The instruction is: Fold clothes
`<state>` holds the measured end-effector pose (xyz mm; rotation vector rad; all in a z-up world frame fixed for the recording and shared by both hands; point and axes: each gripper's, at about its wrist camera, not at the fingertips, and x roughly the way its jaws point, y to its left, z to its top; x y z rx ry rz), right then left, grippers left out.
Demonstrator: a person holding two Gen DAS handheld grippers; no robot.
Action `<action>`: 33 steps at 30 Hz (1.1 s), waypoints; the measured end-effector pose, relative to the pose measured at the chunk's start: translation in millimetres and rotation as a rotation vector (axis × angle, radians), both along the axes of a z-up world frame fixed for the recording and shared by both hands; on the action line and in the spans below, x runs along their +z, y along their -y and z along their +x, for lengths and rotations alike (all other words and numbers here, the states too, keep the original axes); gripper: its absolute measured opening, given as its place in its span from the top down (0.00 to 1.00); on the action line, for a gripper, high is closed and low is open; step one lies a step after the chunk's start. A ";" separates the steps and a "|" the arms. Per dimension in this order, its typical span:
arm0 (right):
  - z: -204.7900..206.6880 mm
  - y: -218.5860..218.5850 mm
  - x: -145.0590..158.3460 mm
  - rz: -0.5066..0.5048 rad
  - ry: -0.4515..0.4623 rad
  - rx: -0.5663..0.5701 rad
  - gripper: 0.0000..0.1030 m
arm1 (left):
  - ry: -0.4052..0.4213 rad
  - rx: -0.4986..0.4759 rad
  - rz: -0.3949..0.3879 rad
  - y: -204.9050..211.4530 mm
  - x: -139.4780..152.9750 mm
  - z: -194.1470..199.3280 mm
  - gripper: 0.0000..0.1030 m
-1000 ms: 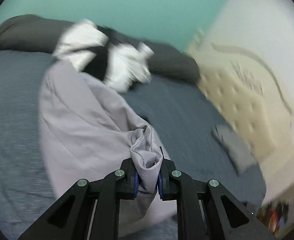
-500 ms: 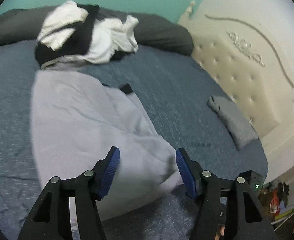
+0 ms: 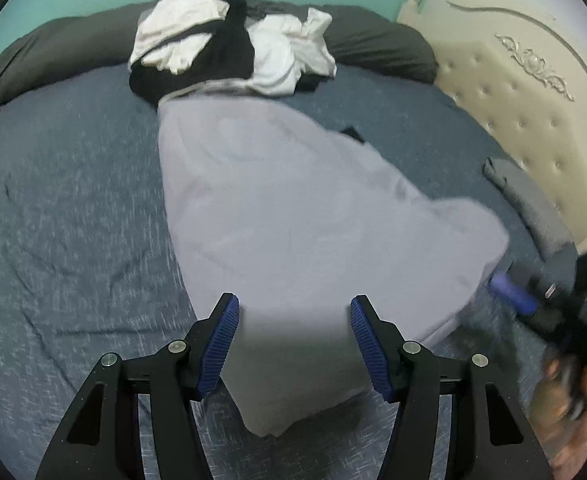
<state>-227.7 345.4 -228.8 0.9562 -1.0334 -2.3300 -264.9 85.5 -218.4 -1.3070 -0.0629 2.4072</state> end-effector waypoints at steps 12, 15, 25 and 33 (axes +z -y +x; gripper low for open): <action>-34.7 33.2 -6.3 0.138 0.065 0.049 0.44 | 0.020 -0.024 -0.002 -9.1 -23.2 10.5 0.40; -40.6 32.9 -17.5 0.140 0.080 0.040 0.44 | 0.021 -0.033 -0.011 -11.7 -24.7 12.2 0.40; -37.5 33.3 -21.5 0.212 0.006 0.028 0.94 | 0.018 -0.063 -0.023 -18.0 -21.6 14.3 0.40; -16.0 12.5 -9.0 0.270 -0.024 -0.049 0.95 | 0.015 -0.064 -0.032 -19.0 -9.3 10.1 0.40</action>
